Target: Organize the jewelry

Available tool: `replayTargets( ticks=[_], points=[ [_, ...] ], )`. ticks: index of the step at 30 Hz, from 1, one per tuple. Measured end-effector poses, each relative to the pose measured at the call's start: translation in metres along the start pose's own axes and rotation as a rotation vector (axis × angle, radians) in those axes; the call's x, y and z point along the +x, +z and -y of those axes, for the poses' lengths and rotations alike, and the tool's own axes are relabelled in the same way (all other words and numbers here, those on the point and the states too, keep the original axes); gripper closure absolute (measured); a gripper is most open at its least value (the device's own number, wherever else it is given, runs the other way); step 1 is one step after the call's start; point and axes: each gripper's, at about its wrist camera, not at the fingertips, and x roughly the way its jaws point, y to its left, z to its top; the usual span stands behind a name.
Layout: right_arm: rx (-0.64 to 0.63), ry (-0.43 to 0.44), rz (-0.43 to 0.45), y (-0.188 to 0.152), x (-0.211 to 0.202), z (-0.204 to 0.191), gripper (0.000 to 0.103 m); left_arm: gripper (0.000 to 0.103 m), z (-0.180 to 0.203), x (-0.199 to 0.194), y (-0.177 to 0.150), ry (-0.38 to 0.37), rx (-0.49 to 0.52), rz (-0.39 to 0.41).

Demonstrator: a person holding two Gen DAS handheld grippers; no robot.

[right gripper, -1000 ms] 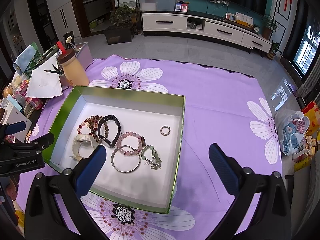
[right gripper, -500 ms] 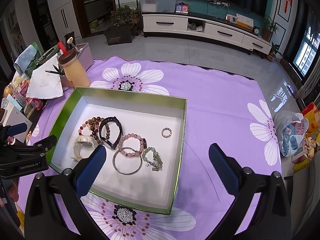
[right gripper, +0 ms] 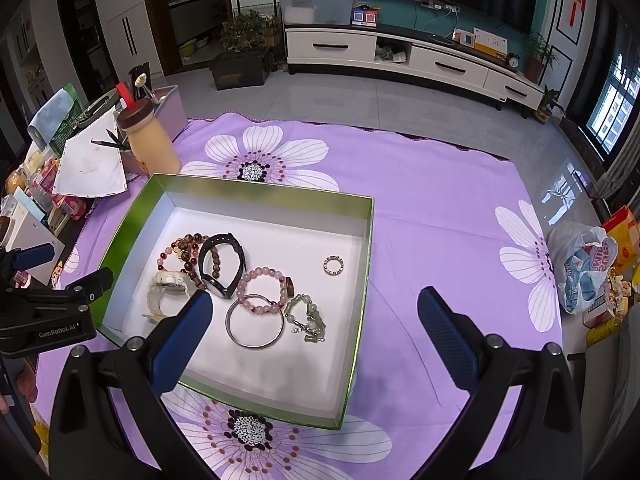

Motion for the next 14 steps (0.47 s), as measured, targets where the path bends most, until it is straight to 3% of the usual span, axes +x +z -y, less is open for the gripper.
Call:
replayTargets(
  ticks=[14],
  points=[
    [-0.003, -0.001, 0.008, 0.0007, -0.0045, -0.0022, 0.001, 0.002, 0.0004, -0.0051, -0.0009, 0.010, -0.002, 0.008]
  ],
)
